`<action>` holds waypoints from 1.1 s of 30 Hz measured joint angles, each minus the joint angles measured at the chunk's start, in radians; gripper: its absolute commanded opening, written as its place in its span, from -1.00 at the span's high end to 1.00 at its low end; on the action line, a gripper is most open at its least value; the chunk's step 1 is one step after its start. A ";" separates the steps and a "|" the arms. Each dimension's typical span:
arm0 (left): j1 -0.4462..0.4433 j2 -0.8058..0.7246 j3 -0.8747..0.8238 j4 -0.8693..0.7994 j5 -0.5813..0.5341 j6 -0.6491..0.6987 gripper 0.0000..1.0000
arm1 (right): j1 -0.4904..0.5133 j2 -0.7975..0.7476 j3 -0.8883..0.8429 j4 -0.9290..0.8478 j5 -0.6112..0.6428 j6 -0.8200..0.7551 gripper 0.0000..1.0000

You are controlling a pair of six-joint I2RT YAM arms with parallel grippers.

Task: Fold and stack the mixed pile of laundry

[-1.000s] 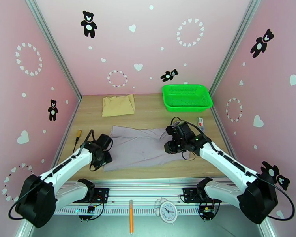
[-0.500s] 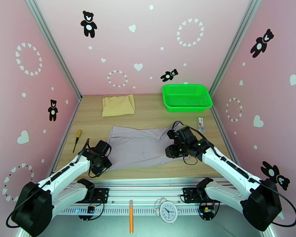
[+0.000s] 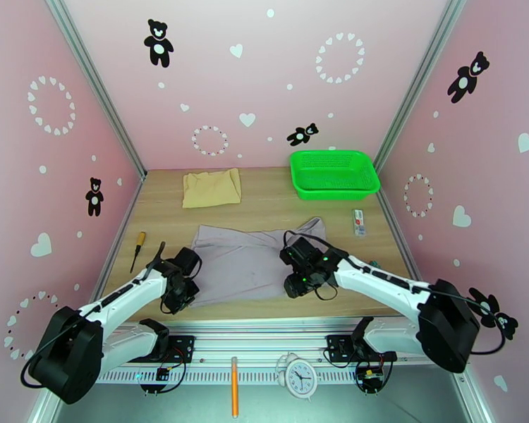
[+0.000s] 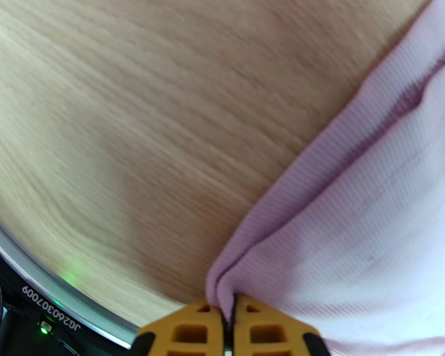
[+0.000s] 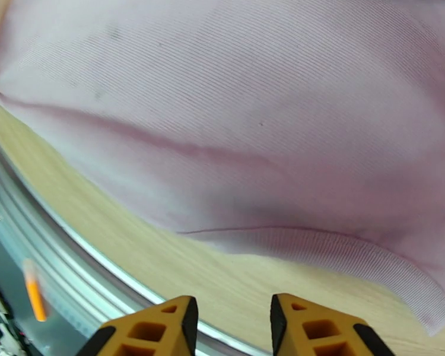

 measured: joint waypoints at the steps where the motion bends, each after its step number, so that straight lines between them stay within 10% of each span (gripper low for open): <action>1: 0.000 0.005 0.004 0.005 0.000 0.003 0.92 | 0.016 0.017 0.008 0.002 0.017 -0.015 0.20; 33: 0.005 0.035 0.058 0.097 -0.019 0.046 0.96 | 0.213 0.291 0.108 0.049 0.166 -0.127 0.28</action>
